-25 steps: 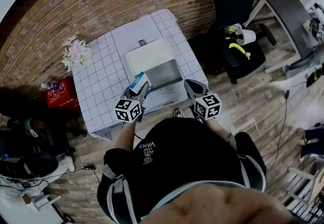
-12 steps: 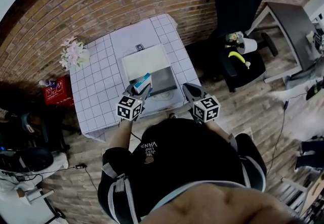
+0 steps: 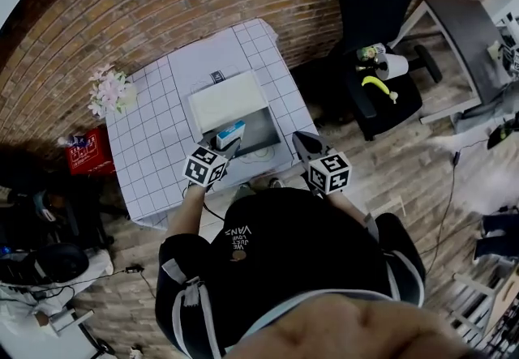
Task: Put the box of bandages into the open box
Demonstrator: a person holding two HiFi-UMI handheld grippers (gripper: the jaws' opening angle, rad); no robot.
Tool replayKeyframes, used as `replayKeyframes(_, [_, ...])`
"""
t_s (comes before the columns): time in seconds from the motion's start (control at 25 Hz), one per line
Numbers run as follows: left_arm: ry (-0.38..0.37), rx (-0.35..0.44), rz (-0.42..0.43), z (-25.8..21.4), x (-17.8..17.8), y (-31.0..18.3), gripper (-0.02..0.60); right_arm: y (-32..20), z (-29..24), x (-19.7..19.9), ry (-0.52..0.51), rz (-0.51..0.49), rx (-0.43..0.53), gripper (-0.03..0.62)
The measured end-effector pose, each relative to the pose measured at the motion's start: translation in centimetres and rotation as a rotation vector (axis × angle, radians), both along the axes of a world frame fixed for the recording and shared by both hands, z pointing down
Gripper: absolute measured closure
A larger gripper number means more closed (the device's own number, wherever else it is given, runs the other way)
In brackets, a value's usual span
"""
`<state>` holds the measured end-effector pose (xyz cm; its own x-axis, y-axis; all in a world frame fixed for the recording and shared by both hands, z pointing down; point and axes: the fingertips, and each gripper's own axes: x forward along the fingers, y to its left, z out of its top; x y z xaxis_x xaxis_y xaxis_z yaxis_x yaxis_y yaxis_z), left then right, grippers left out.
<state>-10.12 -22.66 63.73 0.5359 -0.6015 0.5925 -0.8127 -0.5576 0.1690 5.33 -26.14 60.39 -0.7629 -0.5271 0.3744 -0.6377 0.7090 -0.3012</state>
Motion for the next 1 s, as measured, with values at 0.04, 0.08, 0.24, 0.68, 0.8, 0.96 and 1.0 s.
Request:
replayKeyframes(0.04, [-0.004, -0.011, 0.011, 0.2, -0.1, -0.1, 0.500, 0.0, 0.0, 0.0, 0.002, 0.010, -0.004, 0.597])
replayKeyframes(0.08, [-0.008, -0.023, 0.025, 0.4, -0.1, -0.2, 0.500, 0.0, 0.0, 0.0, 0.005, 0.019, -0.008, 0.597])
replayKeyframes(0.24, [-0.033, -0.083, 0.100, 1.1, -0.1, -0.6, 0.500, 0.0, -0.2, 0.0, 0.011, 0.067, -0.012, 0.597])
replayKeyframes(0.68, [-0.082, -0.199, 0.326, 3.0, 0.9, -0.3, 0.500, 0.4, -0.4, 0.6, -0.001, 0.220, -0.015, 0.597])
replayKeyframes(0.8, [-0.093, -0.239, 0.388, 3.7, 1.4, 0.2, 0.500, 0.6, -0.4, 1.0, -0.005, 0.262, -0.018, 0.597])
replayKeyframes(0.96, [-0.108, -0.274, 0.438, 4.3, 1.8, 0.6, 0.500, 0.9, -0.4, 1.2, 0.000, 0.285, -0.020, 0.597])
replayKeyframes(1.0, [-0.110, -0.284, 0.451, 4.4, 1.9, 0.6, 0.500, 0.9, -0.4, 1.3, 0.001, 0.290, -0.020, 0.597])
